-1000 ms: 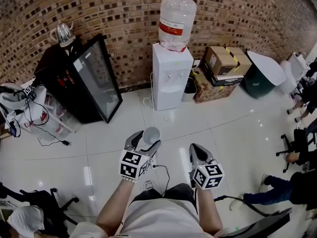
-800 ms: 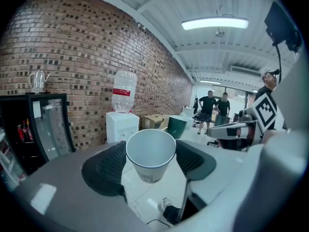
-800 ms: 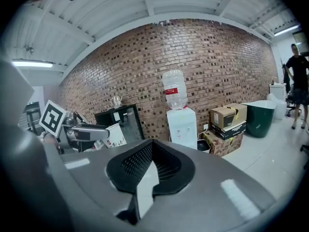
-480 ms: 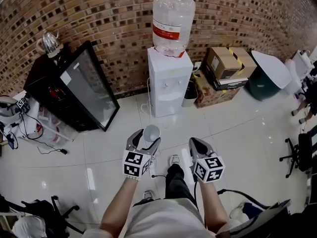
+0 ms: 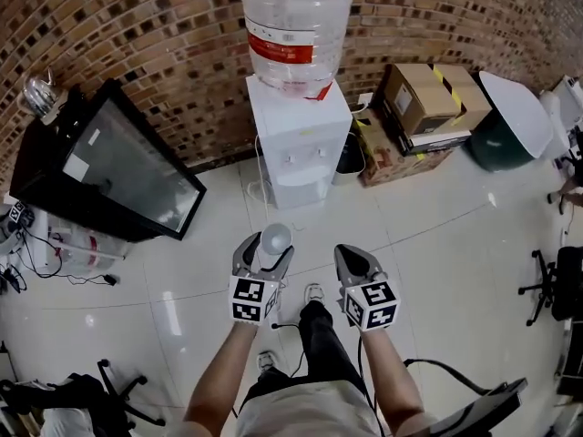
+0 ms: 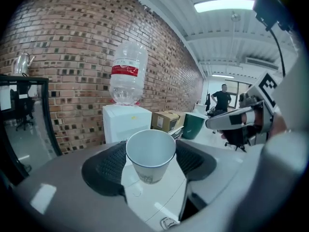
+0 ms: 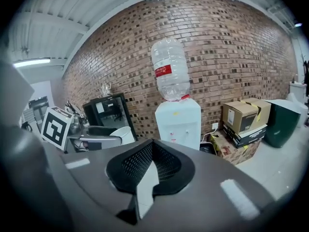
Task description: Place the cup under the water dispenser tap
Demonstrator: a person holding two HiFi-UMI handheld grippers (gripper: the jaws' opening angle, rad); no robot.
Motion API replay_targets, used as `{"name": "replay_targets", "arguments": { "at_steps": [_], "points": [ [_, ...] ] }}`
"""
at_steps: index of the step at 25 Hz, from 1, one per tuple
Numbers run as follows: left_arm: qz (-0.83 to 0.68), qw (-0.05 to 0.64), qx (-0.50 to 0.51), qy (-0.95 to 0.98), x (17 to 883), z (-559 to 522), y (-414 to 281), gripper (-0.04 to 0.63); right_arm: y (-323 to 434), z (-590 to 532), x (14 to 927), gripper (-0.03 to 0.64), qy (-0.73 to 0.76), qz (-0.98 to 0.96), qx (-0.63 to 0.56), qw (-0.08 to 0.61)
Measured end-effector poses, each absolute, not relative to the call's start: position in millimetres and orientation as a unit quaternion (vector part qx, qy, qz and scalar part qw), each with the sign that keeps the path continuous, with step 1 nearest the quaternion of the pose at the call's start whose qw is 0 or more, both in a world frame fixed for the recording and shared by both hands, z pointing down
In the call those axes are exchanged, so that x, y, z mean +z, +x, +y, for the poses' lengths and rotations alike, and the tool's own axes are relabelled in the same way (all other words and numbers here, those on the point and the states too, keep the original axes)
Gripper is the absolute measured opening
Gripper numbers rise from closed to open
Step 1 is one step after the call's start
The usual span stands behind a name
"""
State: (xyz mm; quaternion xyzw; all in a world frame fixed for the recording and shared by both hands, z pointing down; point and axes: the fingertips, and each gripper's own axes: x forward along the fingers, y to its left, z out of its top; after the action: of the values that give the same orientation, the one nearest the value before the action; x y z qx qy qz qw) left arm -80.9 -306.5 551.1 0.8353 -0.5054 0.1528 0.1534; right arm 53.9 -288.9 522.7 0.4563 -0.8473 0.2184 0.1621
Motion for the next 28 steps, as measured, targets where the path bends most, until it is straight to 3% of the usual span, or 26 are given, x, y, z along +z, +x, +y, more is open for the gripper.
{"name": "replay_targets", "arguments": {
  "at_steps": [28],
  "points": [
    [-0.562,0.131,0.176,0.798,860.9,-521.5,-60.5,0.337,41.3,-473.5,805.2,0.002,0.408,-0.867,0.2,0.206]
  ]
}}
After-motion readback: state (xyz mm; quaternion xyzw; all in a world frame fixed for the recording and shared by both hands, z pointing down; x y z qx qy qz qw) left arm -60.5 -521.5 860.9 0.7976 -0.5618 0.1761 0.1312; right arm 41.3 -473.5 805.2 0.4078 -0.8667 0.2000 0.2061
